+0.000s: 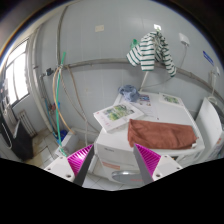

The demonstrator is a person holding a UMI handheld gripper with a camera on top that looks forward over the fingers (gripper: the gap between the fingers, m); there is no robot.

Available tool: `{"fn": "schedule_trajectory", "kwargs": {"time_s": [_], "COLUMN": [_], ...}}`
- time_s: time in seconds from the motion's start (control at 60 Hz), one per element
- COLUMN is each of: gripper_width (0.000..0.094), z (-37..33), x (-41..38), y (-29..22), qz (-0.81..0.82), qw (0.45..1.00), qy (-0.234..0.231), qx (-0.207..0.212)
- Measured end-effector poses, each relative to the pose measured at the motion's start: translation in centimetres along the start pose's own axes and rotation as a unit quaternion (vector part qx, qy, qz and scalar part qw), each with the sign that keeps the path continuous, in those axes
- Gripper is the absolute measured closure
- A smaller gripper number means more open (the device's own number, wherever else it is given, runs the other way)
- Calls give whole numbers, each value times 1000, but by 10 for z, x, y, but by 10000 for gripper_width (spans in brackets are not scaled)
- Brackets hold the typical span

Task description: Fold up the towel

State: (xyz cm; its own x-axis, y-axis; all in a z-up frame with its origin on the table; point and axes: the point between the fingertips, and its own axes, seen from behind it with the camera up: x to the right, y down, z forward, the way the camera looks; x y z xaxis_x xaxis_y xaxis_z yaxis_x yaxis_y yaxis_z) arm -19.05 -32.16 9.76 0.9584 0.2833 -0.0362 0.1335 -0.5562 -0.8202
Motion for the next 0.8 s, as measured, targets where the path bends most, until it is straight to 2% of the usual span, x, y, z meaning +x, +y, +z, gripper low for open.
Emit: {"fn": "schedule_trajectory", "kwargs": {"time_s": [0.033, 0.15, 0.283, 0.4, 0.45, 0.533, 0.55, 0.633, 0.65, 0.8], "gripper_width": [103, 109, 126, 174, 252, 407, 393, 901, 891, 923], "z": [33, 86, 154, 187, 199, 202, 204, 205, 206, 206], "x": [-22, -20, 25, 41, 49, 44, 46, 60, 64, 56], "y": [-24, -40, -33, -18, -7, -13, -13, -16, -17, -18], "qz": [-11, -29, -33, -22, -26, -22, -24, -38, -38, -16], "qw": [1000, 1000, 998, 998, 997, 999, 999, 998, 998, 1000], "qy": [-2, 4, 43, 37, 34, 12, 11, 28, 34, -1], "qx": [0, 1, -19, -48, -59, -48, -46, -40, -37, -27]}}
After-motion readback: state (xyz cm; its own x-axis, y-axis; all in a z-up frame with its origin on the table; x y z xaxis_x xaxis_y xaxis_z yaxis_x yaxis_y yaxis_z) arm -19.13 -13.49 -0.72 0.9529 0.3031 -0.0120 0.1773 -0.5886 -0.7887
